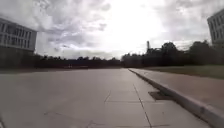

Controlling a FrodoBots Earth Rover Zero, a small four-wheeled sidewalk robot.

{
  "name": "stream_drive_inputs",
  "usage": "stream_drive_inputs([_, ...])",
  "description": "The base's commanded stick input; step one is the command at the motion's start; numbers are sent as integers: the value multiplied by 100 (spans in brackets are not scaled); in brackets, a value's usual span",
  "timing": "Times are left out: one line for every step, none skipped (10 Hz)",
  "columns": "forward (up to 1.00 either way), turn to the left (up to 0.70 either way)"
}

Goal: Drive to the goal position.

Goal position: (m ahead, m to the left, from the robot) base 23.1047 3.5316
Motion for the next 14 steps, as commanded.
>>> stream_drive_inputs([100, 0])
stream_drive_inputs([100, 0])
stream_drive_inputs([100, 0])
stream_drive_inputs([100, 0])
stream_drive_inputs([100, 0])
stream_drive_inputs([100, 0])
stream_drive_inputs([100, 0])
stream_drive_inputs([100, 0])
stream_drive_inputs([100, 0])
stream_drive_inputs([100, 0])
stream_drive_inputs([100, 0])
stream_drive_inputs([100, 0])
stream_drive_inputs([100, 0])
stream_drive_inputs([100, 0])
